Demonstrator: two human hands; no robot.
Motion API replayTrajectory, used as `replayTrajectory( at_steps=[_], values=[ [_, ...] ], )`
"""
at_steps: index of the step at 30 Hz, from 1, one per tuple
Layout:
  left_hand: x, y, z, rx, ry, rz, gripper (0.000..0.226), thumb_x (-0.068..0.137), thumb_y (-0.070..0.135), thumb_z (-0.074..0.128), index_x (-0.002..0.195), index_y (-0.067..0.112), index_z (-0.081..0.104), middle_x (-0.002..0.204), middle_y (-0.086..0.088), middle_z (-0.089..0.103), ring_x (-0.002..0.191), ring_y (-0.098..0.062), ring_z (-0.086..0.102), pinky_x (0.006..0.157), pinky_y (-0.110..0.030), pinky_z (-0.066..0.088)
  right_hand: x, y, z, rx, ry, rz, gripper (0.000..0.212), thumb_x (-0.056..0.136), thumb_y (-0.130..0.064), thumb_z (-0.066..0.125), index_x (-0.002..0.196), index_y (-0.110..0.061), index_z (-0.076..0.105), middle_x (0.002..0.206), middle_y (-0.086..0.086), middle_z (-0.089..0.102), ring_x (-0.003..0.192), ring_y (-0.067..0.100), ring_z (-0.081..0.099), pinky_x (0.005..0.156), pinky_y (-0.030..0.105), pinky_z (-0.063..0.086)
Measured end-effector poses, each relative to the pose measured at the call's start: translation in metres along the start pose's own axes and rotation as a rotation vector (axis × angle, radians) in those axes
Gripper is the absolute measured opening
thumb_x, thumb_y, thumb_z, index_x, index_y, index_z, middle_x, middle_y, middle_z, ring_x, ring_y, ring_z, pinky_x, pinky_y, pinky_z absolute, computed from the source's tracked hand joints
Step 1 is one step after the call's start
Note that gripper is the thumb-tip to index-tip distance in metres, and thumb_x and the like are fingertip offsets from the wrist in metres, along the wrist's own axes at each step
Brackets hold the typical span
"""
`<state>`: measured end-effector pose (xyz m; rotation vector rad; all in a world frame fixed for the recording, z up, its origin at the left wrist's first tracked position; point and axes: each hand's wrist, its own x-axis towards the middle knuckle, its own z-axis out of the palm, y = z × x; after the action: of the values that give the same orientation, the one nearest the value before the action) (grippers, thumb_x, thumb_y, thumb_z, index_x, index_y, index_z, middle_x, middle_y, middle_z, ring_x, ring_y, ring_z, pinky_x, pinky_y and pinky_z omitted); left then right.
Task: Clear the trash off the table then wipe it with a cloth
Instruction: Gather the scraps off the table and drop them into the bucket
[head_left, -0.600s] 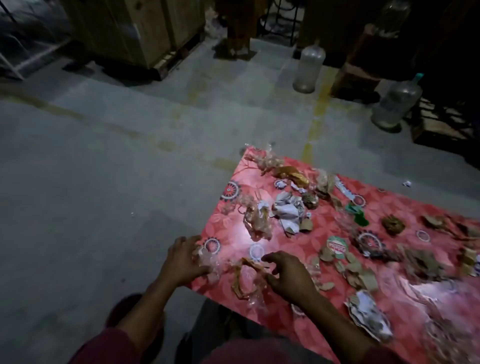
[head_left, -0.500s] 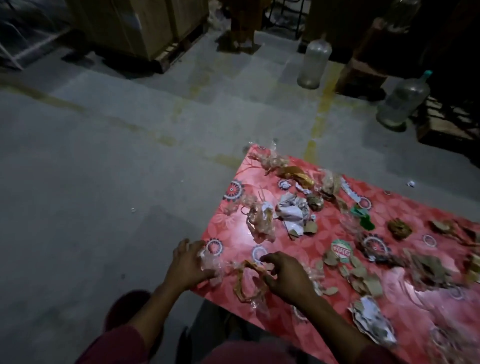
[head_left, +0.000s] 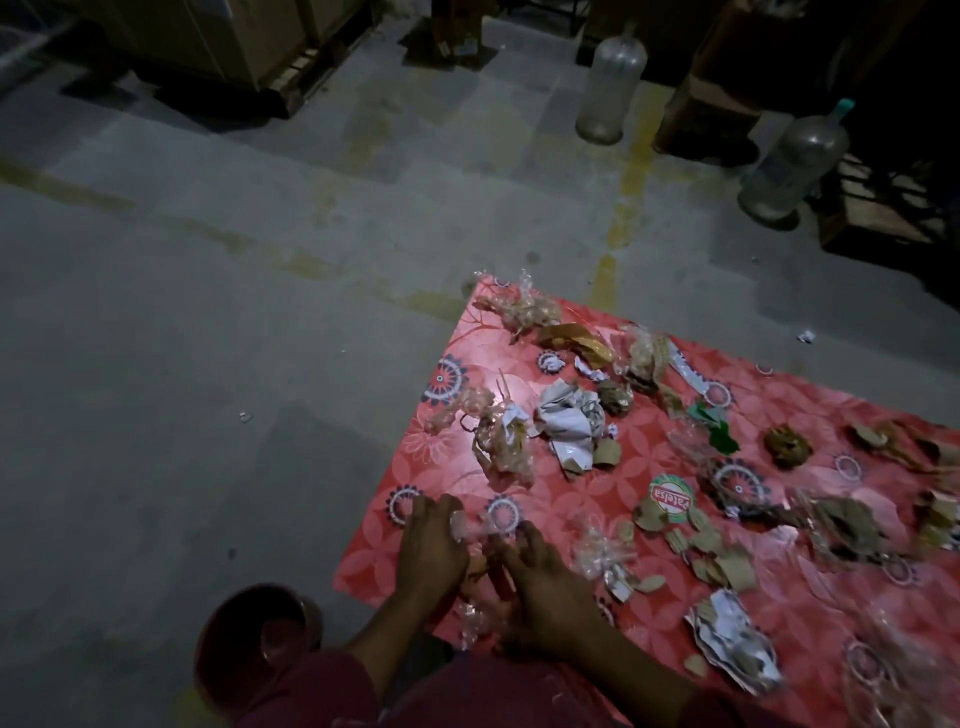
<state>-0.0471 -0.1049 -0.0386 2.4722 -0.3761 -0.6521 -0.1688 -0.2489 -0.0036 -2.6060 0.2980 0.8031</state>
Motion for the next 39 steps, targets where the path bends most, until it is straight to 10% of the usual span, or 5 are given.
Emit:
replayTrajectory(
  at_steps=[6,14,24,31,39],
  values=[
    [0.032,0.028,-0.008,-0.379,-0.026,-0.088,0.050,0.079,0.005,0.073,0.125,0.024,0.062,0.127,-0.003,0.065,0.098,-0.014,0.062,0.069,-0.009,0.045,0.018,0.018,-0.005,0.142,0.170,0.031,0.031,0.083,-0.032,0.070,0.114,-0.026,0.063,0.130,-0.006,0.048,0.099,0.018,0.064,0.069,0.027,0.051],
    [0.116,0.056,-0.054,-0.116,-0.017,-0.059,0.100,0.067,0.039,0.069,0.157,0.031,0.026,0.154,-0.018,0.038,0.141,-0.039,0.040,0.114,-0.049,0.040,0.070,0.063,-0.085,0.154,0.383,0.107,0.074,0.071,-0.017,0.077,0.136,-0.037,0.048,0.147,0.000,0.035,0.108,0.029,0.063,0.057,0.034,0.055],
    [0.139,0.094,-0.010,-0.118,-0.444,-0.037,0.122,0.068,0.052,0.072,0.155,0.050,-0.013,0.167,-0.010,-0.025,0.153,-0.034,-0.027,0.119,-0.067,-0.010,0.134,0.105,-0.099,-0.014,0.176,0.173,0.103,0.080,-0.049,0.073,0.158,-0.044,0.007,0.169,0.013,-0.014,0.154,0.048,0.004,0.112,0.061,0.039],
    [0.131,0.098,0.005,0.012,-0.218,0.125,0.075,0.059,0.045,0.067,0.133,0.046,0.052,0.144,0.004,0.050,0.143,-0.024,0.036,0.120,-0.058,0.020,0.131,0.102,-0.117,-0.006,0.185,0.125,0.068,0.081,-0.032,0.071,0.146,-0.034,0.049,0.156,0.013,0.036,0.124,0.041,0.056,0.095,0.041,0.053],
    [0.149,0.086,-0.027,-0.290,-0.210,0.040,0.060,0.064,0.024,0.071,0.116,0.047,0.052,0.107,0.006,0.069,0.087,-0.023,0.068,0.078,-0.041,0.060,0.185,0.100,-0.245,0.011,0.036,0.076,0.051,0.075,-0.041,0.088,0.117,-0.019,0.070,0.102,0.001,0.074,0.088,0.021,0.071,0.069,0.026,0.051]
  ],
)
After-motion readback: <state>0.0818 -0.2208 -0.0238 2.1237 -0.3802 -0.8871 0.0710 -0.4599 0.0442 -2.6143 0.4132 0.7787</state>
